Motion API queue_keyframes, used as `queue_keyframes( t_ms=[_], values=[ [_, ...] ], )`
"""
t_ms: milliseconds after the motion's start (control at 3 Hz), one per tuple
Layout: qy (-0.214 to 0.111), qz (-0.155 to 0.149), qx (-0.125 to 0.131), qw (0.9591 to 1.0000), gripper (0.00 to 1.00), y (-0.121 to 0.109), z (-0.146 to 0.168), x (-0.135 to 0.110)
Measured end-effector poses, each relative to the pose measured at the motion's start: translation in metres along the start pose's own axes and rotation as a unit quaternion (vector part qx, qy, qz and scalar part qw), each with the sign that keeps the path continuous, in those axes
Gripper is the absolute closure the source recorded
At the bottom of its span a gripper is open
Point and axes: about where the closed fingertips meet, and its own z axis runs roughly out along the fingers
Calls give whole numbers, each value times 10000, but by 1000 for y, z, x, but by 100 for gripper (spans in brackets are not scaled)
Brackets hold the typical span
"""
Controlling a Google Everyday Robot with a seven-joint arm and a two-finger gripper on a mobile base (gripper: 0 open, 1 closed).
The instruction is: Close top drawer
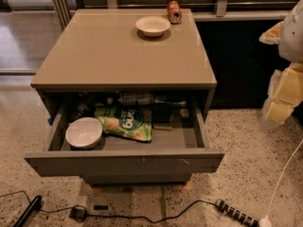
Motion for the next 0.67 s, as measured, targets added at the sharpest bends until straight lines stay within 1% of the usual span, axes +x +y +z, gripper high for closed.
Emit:
queue_keyframes(
  t_ms=[333,667],
  values=[
    [0,0,0,10000,0,0,0,0],
    [0,0,1,10000,18,0,0,0]
  ],
)
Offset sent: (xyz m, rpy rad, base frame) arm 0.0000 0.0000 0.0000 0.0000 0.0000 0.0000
